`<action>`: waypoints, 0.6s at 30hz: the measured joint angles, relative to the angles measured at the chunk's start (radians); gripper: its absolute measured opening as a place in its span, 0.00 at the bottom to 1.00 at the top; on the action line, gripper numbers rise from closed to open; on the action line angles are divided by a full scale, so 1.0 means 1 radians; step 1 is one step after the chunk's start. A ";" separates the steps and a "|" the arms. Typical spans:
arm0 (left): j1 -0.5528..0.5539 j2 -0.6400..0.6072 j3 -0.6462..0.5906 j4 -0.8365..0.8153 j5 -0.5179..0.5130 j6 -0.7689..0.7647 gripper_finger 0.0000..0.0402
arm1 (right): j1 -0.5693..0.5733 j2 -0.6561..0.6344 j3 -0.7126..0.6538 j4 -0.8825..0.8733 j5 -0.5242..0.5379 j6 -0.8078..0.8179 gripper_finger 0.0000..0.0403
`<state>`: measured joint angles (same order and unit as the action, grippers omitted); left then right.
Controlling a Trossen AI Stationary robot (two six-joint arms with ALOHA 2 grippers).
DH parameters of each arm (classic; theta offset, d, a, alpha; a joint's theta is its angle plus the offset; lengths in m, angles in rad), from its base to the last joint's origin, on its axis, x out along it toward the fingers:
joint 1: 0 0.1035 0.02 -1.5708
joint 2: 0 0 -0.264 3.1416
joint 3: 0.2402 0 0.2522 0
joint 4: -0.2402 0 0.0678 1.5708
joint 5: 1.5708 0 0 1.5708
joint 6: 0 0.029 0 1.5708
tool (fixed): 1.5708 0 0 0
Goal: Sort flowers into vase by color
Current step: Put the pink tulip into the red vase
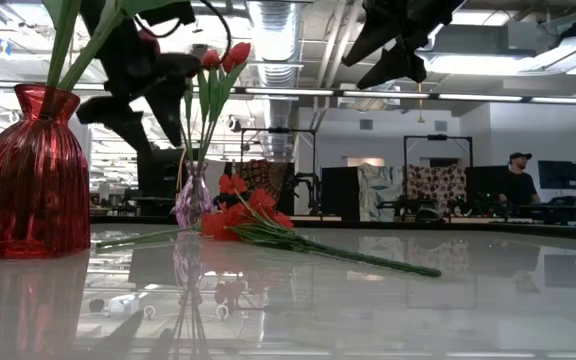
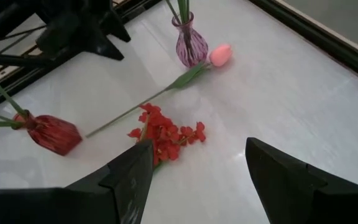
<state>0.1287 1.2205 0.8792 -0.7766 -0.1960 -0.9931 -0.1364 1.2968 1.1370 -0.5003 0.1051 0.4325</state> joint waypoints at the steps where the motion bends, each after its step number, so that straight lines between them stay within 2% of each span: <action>1: -0.005 0.018 0.000 0.015 0.000 0.001 0.62 | -0.001 0.000 0.000 0.000 0.000 -0.002 0.70; 7: -0.050 0.133 0.000 0.119 -0.013 0.003 0.62 | -0.002 0.000 0.000 -0.001 0.000 -0.017 0.70; 12: -0.064 0.235 0.000 0.125 -0.067 -0.041 0.62 | 0.001 0.000 0.000 -0.007 0.000 -0.023 0.70; 18: -0.064 0.348 0.000 0.205 -0.039 -0.028 0.62 | 0.001 0.000 0.000 -0.026 0.000 -0.023 0.70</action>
<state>0.0643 1.5689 0.8795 -0.5714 -0.2351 -1.0210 -0.1352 1.2968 1.1370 -0.5260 0.1051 0.4091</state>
